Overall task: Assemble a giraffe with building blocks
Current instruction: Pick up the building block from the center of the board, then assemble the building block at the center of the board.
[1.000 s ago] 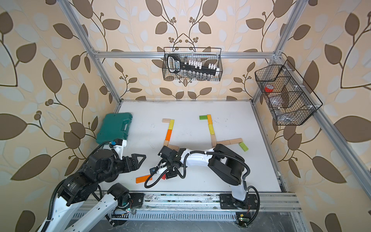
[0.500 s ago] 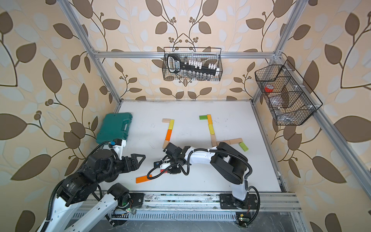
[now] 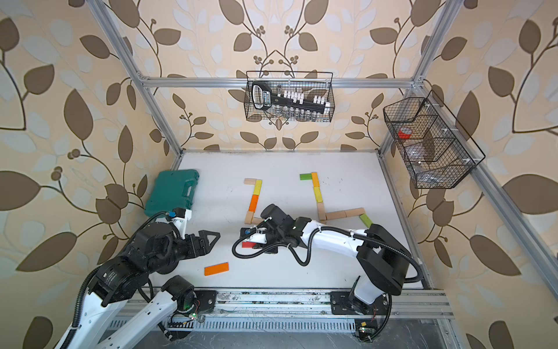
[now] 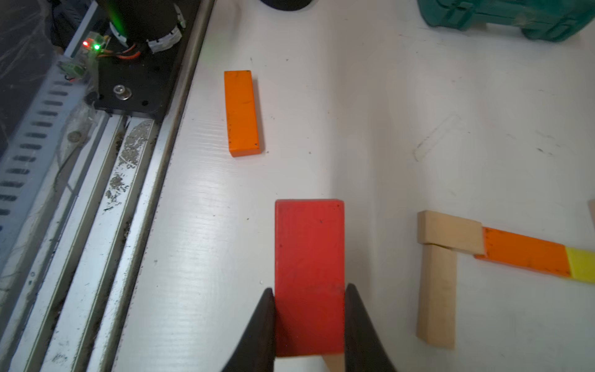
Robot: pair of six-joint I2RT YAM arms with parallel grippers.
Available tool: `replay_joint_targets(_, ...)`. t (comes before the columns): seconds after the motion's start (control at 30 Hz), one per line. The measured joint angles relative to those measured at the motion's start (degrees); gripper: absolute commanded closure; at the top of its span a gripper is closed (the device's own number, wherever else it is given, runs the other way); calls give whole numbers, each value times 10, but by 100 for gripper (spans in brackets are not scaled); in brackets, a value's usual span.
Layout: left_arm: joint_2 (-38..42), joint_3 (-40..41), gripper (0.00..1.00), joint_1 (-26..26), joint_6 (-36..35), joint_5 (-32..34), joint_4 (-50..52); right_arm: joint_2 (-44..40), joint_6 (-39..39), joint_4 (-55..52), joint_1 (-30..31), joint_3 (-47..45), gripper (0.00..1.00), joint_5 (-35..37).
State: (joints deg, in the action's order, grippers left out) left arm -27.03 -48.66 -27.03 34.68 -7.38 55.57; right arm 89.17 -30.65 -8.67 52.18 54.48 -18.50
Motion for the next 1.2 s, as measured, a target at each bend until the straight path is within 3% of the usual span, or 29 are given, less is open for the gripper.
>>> replay_joint_targets(0.2, -23, 6, 6, 0, 1, -14, -27, -22, 9, -3, -108, -8, 100, 46)
replay_joint_targets(0.47, -72, 23, 6, 0, 3, -41, -66, 82, -9, -70, -170, 48, 100, 80)
replay_joint_targets(0.7, -76, 25, 6, 0, 2, -42, -78, 159, -16, -120, -176, 109, 100, 76)
replay_joint_targets(1.2, -67, 25, 6, 0, 2, -40, -75, 195, -15, -144, -145, 125, 100, 71)
